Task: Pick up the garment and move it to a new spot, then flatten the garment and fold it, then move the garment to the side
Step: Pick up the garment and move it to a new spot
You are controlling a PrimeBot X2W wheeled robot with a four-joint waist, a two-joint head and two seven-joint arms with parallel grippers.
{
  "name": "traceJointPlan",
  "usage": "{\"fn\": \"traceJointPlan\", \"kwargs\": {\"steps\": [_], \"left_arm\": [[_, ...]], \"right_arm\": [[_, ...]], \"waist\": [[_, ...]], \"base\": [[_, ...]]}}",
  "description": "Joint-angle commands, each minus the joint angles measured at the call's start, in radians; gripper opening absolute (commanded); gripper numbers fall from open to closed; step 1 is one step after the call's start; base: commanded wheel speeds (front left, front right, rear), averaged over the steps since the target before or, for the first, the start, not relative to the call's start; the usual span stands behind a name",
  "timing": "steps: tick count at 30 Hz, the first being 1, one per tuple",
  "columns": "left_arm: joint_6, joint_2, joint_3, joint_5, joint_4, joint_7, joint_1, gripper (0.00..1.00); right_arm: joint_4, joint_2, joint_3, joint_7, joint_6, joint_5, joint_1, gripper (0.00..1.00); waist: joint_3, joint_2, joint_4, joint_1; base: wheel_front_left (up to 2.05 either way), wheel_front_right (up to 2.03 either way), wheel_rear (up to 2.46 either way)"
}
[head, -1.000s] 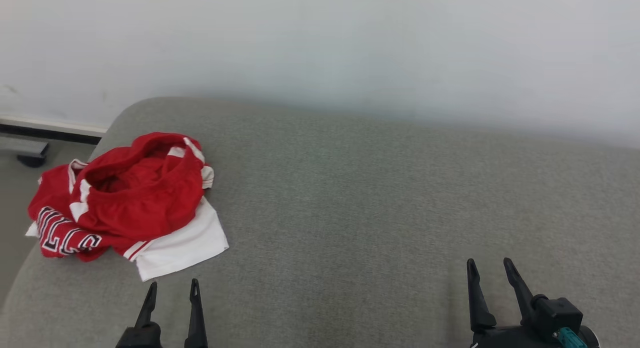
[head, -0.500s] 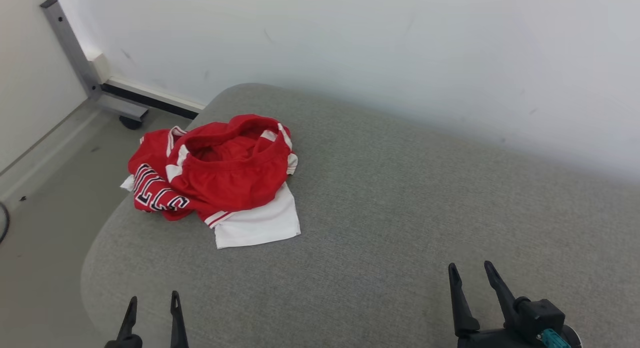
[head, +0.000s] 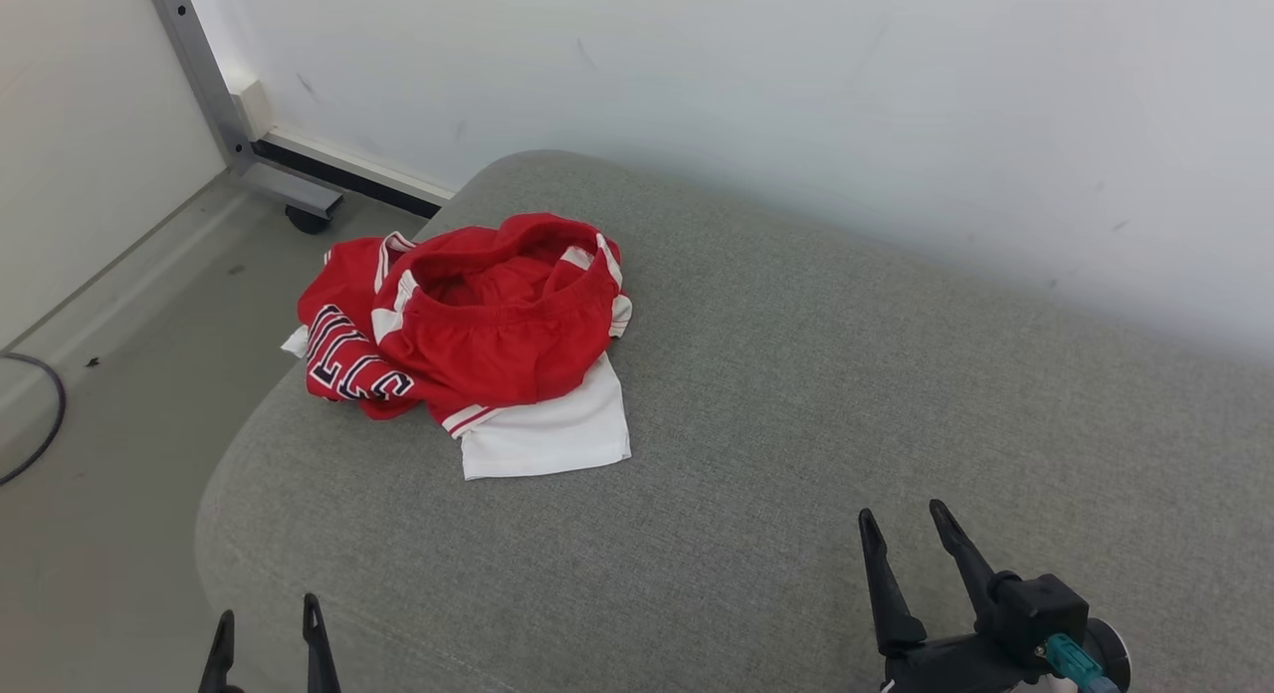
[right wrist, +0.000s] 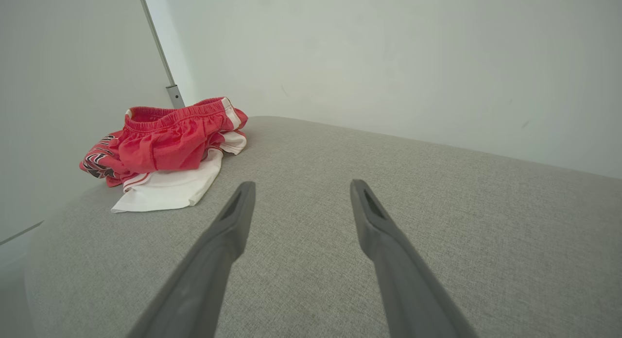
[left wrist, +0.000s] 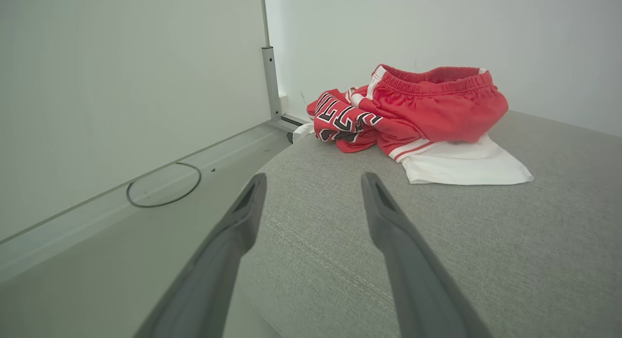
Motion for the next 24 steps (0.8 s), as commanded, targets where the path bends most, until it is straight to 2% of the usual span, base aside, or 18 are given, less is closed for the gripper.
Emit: {"fn": "traceJointPlan", "kwargs": {"steps": [1,5,9,13,17,21,24], "left_arm": [[0.007,-0.001,0.009,-0.008,0.002,-0.004,0.004,1.00],[0.011,-0.002,0.010,-0.007,0.022,-0.004,-0.025,1.00],[-0.012,0.001,-0.001,-0.020,0.081,-0.004,-0.109,1.00],[-0.047,0.002,-0.012,-0.047,0.174,0.046,-0.259,1.00],[-0.073,0.018,0.025,-0.119,0.298,0.118,-0.484,1.00],[-0.107,0.049,0.048,-0.175,0.417,0.199,-0.647,1.00],[-0.115,0.072,0.063,-0.210,0.499,0.269,-0.742,1.00]], "right_arm": [[0.002,0.000,0.003,-0.001,-0.002,-0.009,-0.004,1.00],[0.004,0.000,-0.001,-0.001,-0.002,-0.007,0.005,1.00],[-0.002,0.000,-0.013,-0.001,-0.002,-0.010,0.021,1.00],[-0.016,0.000,-0.028,-0.001,-0.002,-0.016,0.035,1.00],[-0.038,-0.001,-0.020,-0.001,-0.002,-0.040,0.012,1.00],[-0.064,0.000,-0.029,0.012,-0.002,-0.084,-0.014,1.00],[-0.092,-0.001,-0.040,0.025,-0.002,-0.106,-0.028,1.00]], "waist": [[-0.003,0.0000,-0.002,0.0000],[-0.007,0.0000,-0.006,0.0000],[-0.012,0.0000,-0.011,0.0000],[-0.004,0.0000,-0.017,0.0000],[0.067,0.0000,-0.089,0.0000],[0.144,0.0000,-0.160,0.0000],[0.193,0.0000,-0.215,0.0000]], "base": [[0.00,0.00,0.00],[0.00,0.00,0.00],[0.00,0.00,0.00],[0.00,0.00,0.00],[0.00,0.00,0.00],[0.00,0.00,0.00],[0.00,0.00,0.00]]}}
